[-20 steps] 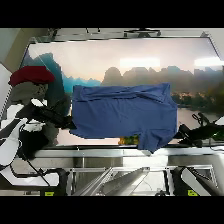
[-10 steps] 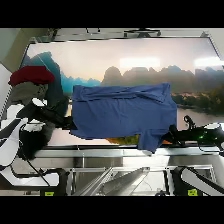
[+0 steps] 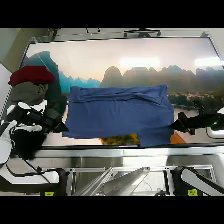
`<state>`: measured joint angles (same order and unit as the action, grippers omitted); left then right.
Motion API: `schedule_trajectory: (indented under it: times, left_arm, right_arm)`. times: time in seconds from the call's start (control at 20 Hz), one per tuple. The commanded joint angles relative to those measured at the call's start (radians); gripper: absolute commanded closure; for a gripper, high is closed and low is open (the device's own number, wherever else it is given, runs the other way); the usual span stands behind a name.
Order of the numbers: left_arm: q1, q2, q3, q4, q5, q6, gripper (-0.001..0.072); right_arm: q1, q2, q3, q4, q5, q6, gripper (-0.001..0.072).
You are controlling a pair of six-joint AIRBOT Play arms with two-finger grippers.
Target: Fold the shirts.
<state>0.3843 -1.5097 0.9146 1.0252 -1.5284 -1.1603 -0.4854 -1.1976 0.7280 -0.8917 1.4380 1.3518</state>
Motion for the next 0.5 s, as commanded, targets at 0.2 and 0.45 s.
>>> schedule_trajectory:
  times: [0.2,0.45]
  left_arm:
    - [-0.06,0.0,0.19,-0.06,-0.048,-0.051,0.0698]
    - [-0.158,-0.089,0.513,-0.056,-0.013,-0.104,0.0697]
  right_arm:
    - [0.003,-0.026,0.164,0.259,-0.072,-0.024,0.0688]
    - [0.086,-0.194,0.333,0.423,-0.237,-0.127,0.0688]
